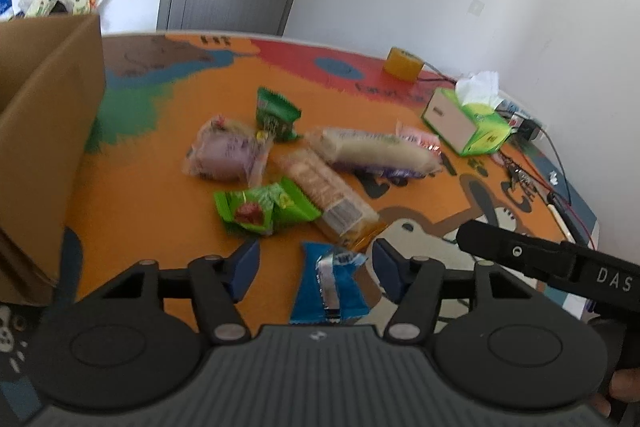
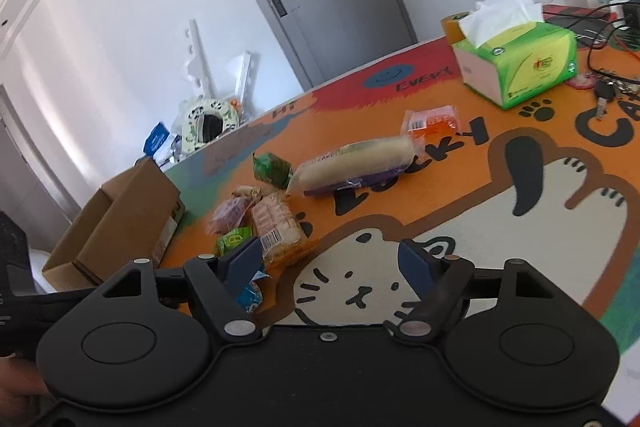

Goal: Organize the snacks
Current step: 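Move both tools back over the snacks and grasp the blue packet with the left tool, then grasp the bread roll pack with the right tool while the left tool holds the blue packet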

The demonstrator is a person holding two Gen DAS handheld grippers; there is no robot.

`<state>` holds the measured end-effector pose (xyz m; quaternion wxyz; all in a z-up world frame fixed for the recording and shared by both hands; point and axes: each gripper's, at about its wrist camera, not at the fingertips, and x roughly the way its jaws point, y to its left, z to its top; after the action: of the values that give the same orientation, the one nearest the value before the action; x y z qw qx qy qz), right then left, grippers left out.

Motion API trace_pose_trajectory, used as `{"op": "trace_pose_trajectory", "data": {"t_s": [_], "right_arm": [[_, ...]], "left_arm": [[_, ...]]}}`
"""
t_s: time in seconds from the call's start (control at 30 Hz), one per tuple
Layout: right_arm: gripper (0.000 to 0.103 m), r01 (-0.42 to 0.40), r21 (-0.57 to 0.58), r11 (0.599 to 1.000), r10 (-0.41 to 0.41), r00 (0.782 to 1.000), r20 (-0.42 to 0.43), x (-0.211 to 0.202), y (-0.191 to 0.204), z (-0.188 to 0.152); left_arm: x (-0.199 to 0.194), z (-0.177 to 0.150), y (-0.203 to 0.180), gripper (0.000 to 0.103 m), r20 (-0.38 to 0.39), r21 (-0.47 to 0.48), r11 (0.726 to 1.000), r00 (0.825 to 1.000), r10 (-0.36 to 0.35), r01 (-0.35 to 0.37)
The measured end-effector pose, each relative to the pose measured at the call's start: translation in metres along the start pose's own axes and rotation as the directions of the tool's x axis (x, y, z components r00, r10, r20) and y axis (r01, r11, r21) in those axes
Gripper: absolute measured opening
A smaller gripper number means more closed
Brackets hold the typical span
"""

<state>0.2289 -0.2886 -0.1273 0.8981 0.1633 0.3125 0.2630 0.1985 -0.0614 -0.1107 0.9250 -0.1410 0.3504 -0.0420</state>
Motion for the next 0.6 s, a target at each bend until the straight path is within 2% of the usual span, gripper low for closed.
{"op": "trace_pose_trajectory", "data": {"t_s": [0.1,0.13,0.17,0.2,0.33,0.4,0.6], "right_arm": [[0.074,-0.015,-0.013,1.0,0.015,1.0,-0.011,0.01,0.0,0.001],[0.074,-0.022,-0.018,1.0,0.021,1.0,-0.014,0.014,0.0,0.001],[0.074,-0.027,-0.024,0.999,0.027,1.0,-0.015,0.017,0.002,0.0],[0.074,-0.035,-0.036,0.999,0.034,0.999,-0.017,0.021,0.004,0.0],[0.073,-0.055,-0.057,0.997,0.053,0.998,-0.037,0.033,0.014,-0.003],[0.073,-0.065,-0.074,0.995,0.062,0.997,-0.042,0.036,0.02,-0.005],[0.074,-0.059,-0.083,0.995,0.056,0.997,-0.047,0.047,0.033,-0.004]], "left_arm": [[0.011,-0.004,0.003,0.057,-0.017,-0.007,1.0,1.0,-0.001,0.001],[0.011,-0.005,0.003,0.051,0.002,0.006,1.0,1.0,0.002,-0.002],[0.011,-0.005,0.003,0.037,0.004,0.013,1.0,1.0,0.0,0.0],[0.01,-0.006,0.006,0.029,0.006,-0.003,1.0,1.0,-0.029,0.029],[-0.001,-0.01,0.011,0.024,0.038,-0.027,1.0,0.999,0.001,0.0],[-0.007,-0.01,0.015,0.024,0.044,-0.038,0.999,0.999,-0.009,0.011],[-0.02,-0.002,0.028,0.024,0.092,-0.051,0.998,0.995,0.028,-0.023]]}}
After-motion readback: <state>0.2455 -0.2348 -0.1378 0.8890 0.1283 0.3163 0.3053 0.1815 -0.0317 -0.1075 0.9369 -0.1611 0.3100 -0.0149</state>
